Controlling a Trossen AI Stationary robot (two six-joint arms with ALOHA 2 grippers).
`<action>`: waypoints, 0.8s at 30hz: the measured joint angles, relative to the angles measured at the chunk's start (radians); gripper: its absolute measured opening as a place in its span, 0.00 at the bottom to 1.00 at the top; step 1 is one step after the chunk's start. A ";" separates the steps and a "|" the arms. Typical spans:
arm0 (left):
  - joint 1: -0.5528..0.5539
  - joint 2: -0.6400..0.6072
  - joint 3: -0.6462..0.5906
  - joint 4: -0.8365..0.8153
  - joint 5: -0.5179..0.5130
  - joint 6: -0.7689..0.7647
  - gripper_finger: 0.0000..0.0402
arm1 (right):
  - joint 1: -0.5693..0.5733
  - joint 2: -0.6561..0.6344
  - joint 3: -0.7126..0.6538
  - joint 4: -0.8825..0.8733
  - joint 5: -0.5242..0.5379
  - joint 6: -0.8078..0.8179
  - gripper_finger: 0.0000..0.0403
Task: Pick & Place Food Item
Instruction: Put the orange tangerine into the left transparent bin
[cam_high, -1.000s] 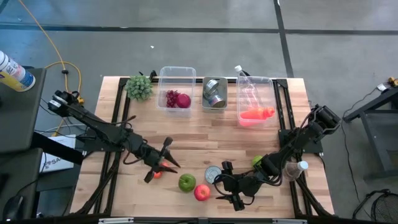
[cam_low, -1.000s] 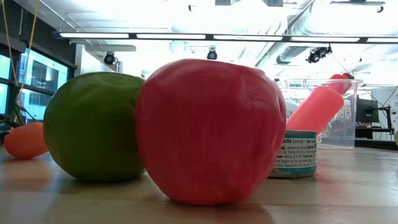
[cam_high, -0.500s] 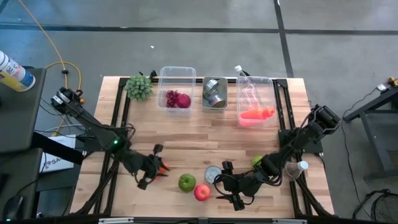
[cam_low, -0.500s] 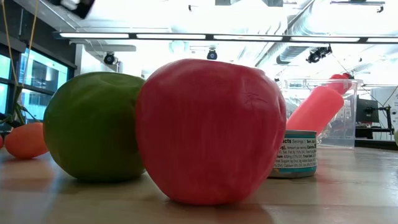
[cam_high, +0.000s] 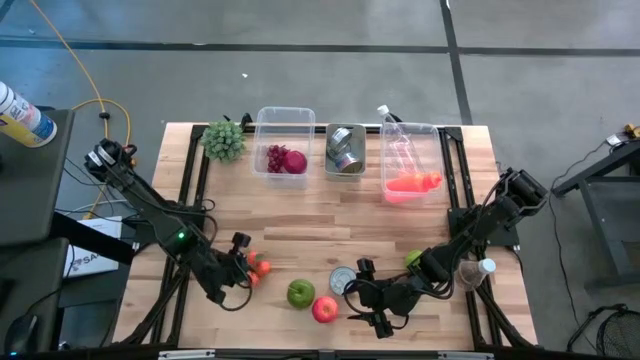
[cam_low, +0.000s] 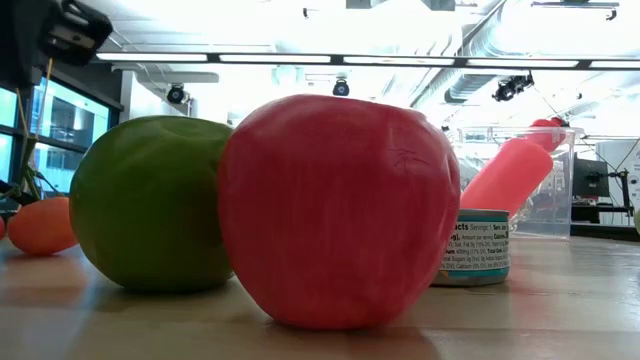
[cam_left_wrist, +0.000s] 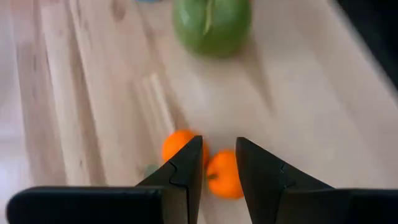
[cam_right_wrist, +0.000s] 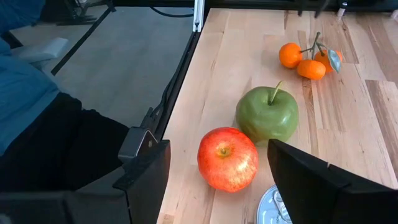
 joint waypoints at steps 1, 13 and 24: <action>0.004 0.009 0.000 -0.019 0.000 -0.001 0.22 | 0.000 0.000 0.000 0.000 0.000 0.000 0.64; 0.008 0.086 -0.001 -0.014 -0.033 0.004 0.22 | 0.000 0.000 0.000 0.000 0.000 0.000 0.64; 0.009 0.087 -0.001 -0.036 -0.059 -0.031 0.22 | 0.000 0.000 0.000 0.000 0.000 -0.005 0.64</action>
